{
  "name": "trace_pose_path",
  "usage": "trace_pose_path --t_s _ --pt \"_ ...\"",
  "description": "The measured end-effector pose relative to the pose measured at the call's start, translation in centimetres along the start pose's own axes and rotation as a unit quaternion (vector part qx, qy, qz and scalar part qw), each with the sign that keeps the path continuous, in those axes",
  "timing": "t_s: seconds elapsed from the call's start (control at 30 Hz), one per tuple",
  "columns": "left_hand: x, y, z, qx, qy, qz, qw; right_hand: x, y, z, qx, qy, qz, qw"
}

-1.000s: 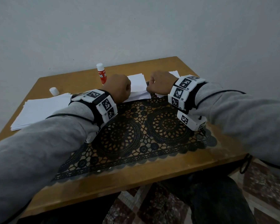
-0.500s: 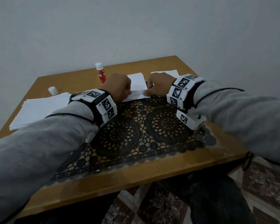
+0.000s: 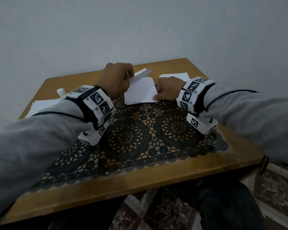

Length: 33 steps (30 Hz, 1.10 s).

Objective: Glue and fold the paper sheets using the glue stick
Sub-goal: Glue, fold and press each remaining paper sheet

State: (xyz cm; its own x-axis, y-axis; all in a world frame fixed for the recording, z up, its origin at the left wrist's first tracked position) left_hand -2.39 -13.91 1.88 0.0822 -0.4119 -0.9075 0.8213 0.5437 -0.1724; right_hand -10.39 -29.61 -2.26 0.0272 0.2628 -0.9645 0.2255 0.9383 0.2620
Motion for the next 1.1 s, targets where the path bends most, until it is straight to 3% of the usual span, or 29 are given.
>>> trace_pose_path --t_s 0.17,0.33,0.43,0.57,0.73,0.97,1.1 --pt "-2.5 0.2 -2.2 0.037 -0.031 0.019 0.999 0.1 0.0 -0.1 0.007 0.003 0.001 1.0" --pt "-4.9 2.0 -5.5 0.023 -0.084 0.008 0.996 -0.1 0.2 -0.2 0.024 0.018 -0.013 0.999" --pt "-5.5 2.8 -7.7 0.033 -0.038 0.02 0.999 -0.1 0.3 -0.2 0.028 0.022 -0.016 0.999" --pt "-4.8 4.4 -9.8 0.098 0.048 0.0 0.994 -0.1 0.2 -0.2 0.03 0.025 -0.01 0.999" --pt "-3.4 6.2 -11.0 0.1 0.129 -0.004 0.987 -0.2 0.2 -0.3 0.033 0.022 -0.014 0.999" --pt "-3.1 5.9 -12.6 0.116 0.19 -0.032 0.974 -0.3 0.3 -0.3 0.027 0.008 -0.008 1.0" --pt "-2.9 6.2 -12.8 0.086 0.236 -0.011 0.968 -0.3 0.2 -0.3 0.031 0.0 0.008 0.999"
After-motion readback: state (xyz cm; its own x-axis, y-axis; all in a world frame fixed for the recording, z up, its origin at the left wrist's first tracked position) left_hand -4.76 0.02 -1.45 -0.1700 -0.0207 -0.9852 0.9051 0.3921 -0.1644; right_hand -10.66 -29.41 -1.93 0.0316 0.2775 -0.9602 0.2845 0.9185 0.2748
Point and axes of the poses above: each hand's wrist, its own z-axis towards the middle knuckle, its own x-axis out of the palm, y = z × x, the point moved 3 cm from there along z, towards the middle knuckle, and after that the axes turned 3 degrees about z, right-handed, at the moved point
